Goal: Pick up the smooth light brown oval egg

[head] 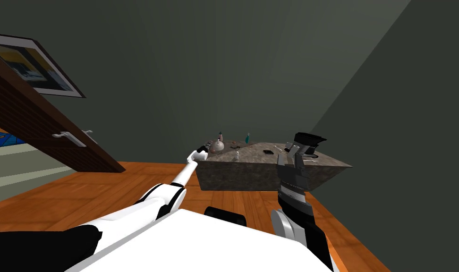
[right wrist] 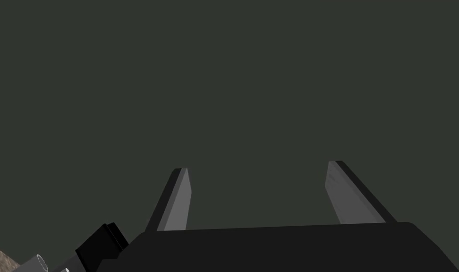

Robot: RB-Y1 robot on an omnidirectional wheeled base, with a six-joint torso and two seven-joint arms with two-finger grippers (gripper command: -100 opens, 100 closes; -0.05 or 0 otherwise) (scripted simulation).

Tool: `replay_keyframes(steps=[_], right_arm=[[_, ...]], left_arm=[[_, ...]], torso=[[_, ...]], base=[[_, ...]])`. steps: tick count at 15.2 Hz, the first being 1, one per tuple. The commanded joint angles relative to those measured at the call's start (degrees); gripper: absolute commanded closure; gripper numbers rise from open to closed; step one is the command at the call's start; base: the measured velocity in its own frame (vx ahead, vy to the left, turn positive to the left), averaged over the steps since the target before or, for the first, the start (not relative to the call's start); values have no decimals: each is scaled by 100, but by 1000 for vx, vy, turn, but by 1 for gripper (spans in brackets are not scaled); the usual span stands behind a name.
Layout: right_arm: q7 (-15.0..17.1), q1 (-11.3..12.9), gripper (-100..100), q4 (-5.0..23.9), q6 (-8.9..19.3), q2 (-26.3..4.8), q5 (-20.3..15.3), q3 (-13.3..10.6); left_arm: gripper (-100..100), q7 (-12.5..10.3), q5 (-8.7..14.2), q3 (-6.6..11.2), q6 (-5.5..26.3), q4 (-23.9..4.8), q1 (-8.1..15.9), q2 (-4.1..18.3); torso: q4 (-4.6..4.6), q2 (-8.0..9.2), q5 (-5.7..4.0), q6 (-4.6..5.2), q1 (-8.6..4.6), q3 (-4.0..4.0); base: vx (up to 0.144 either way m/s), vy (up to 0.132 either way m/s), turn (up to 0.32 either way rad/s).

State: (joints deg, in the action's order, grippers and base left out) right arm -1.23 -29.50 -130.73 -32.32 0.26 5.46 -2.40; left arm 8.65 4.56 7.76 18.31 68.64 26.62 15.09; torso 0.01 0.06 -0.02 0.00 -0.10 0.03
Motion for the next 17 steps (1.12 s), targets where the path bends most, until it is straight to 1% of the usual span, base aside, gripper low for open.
replay_keyframes(steps=[1, 2, 3, 4, 5, 6, 7, 8, 9, 10, 11, 12, 13, 14, 15, 16, 17], right_arm=[[0, 0, 0, 0, 0, 0, 0, 0], [0, 0, 0, 0, 0, 0, 0, 0], [0, 0, 0, 0, 0, 0, 0, 0], [0, 0, 0, 0, 0, 0, 0, 0], [0, 0, 0, 0, 0, 0, 0, 0], [0, 0, 0, 0, 0, 0, 0, 0], [0, 0, 0, 0, 0, 0, 0, 0], [0, 0, 0, 0, 0, 0, 0, 0], [0, 0, 0, 0, 0, 0, 0, 0], [0, 0, 0, 0, 0, 0, 0, 0], [0, 0, 0, 0, 0, 0, 0, 0], [0, 0, 0, 0, 0, 0, 0, 0], [0, 0, 0, 0, 0, 0, 0, 0], [0, 0, 0, 0, 0, 0, 0, 0], [0, 0, 0, 0, 0, 0, 0, 0], [0, 0, 0, 0, 0, 0, 0, 0], [0, 0, 0, 0, 0, 0, 0, 0]], left_arm=[[-100, 8, -23, 24, 95, -286, 133, -39], [-100, 15, 29, 46, 345, -436, 372, -35], [-100, 15, 29, 46, 374, -603, 424, -35], [-100, 15, 29, 46, 374, -673, 424, -35], [-100, 22, 80, 66, 562, -899, 687, -33], [-100, 22, 80, 66, 645, -1051, 705, -33], [-100, 22, 80, 66, 645, -1051, 705, -33], [-100, 28, 128, 84, 831, -1293, 965, -31], [-100, 28, 128, 84, 906, -1373, 978, -31], [-100, 28, 128, 84, 906, -1419, 978, -31], [-100, 33, 174, 99, 1131, -1608, 1225, -28], [-100, 33, 174, 99, 1157, -1725, 1241, -28], [-100, 33, 174, 99, 1157, -1776, 1241, -28], [-100, 37, 217, 111, 1394, -1921, 1466, -23], [-100, 37, 217, 111, 1394, -2061, 1494, -23], [-100, 37, 217, 111, 1394, -2120, 1494, -23], [-100, 40, 256, 120, 1617, -2315, 1735, -15]], torso=[[0, 0, 0, 0, 0, 0], [-1, -1, 0, 1, 0, -1], [0, -2, 0, 1, -1, -1], [-1, -2, 0, 1, -2, -1], [-1, -2, 0, 0, -1, -2], [0, -3, -1, 1, -3, -1], [-1, -3, 0, 0, -3, -2], [-1, -2, 0, 0, -2, -1], [0, -2, -1, 1, -2, -1], [0, -2, 0, 0, -2, -1], [-1, -2, 0, 0, -1, -1], [0, -3, -1, 1, -2, -1], [-1, -3, 0, 0, -2, -2], [-1, -3, 0, 0, -1, -2], [0, -4, -1, 1, -2, -2], [-1, -4, 0, 0, -2, -3], [-1, -5, 0, 0, 0, -3]], base=[[-16, -16, 10], [-18, -22, 17], [-21, -23, 16], [-16, -17, 6], [-18, -23, 16], [-18, -26, 14], [-15, -19, 4], [-21, -21, 17], [-19, -22, 13], [-13, -16, 2], [-14, -19, 7], [-14, -23, 4], [-11, -17, 4], [-11, -19, 11], [-11, -19, 4], [-8, -14, -1], [-8, -15, 5]])
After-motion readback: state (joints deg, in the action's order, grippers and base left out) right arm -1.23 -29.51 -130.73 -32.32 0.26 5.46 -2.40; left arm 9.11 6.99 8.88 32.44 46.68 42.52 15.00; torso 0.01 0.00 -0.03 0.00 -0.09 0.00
